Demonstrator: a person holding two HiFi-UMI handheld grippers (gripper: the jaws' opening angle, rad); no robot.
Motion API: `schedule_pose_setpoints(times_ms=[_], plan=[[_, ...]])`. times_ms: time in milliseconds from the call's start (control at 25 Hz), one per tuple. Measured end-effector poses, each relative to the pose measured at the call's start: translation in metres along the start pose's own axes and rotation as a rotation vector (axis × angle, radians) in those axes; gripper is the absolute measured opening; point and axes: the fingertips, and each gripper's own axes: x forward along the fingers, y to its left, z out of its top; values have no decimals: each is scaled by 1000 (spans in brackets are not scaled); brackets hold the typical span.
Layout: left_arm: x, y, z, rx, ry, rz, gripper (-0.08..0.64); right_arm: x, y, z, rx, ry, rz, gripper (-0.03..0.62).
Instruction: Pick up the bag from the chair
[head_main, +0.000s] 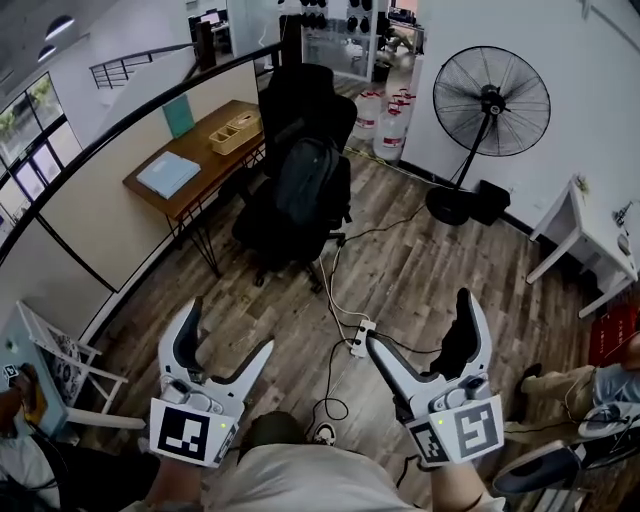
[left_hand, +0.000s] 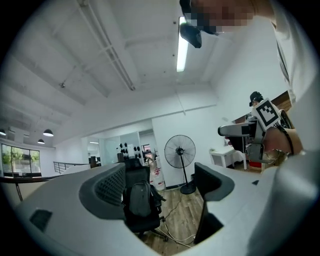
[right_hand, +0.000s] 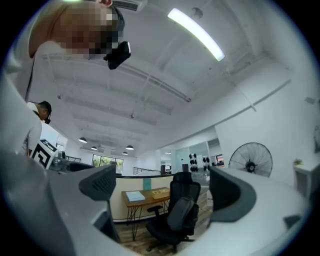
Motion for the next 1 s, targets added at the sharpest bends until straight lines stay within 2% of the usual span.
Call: schedule_pose_setpoints(times_ms=[120, 280, 600, 840, 1000], plan=[[2, 2, -2, -16, 7, 37, 420, 2, -5, -1, -15, 11, 7, 580], [4, 9, -1, 8, 17, 67, 420, 4, -10, -9, -11, 37, 24, 580], [26, 27, -20, 24, 36, 59, 419, 31, -21, -40, -24, 97, -16, 572], [55, 67, -35, -28, 35, 102, 419, 78, -21, -58, -36, 135, 3, 571], [86, 106, -48, -25, 35, 135, 420, 123, -22, -67, -40, 124, -2, 551]])
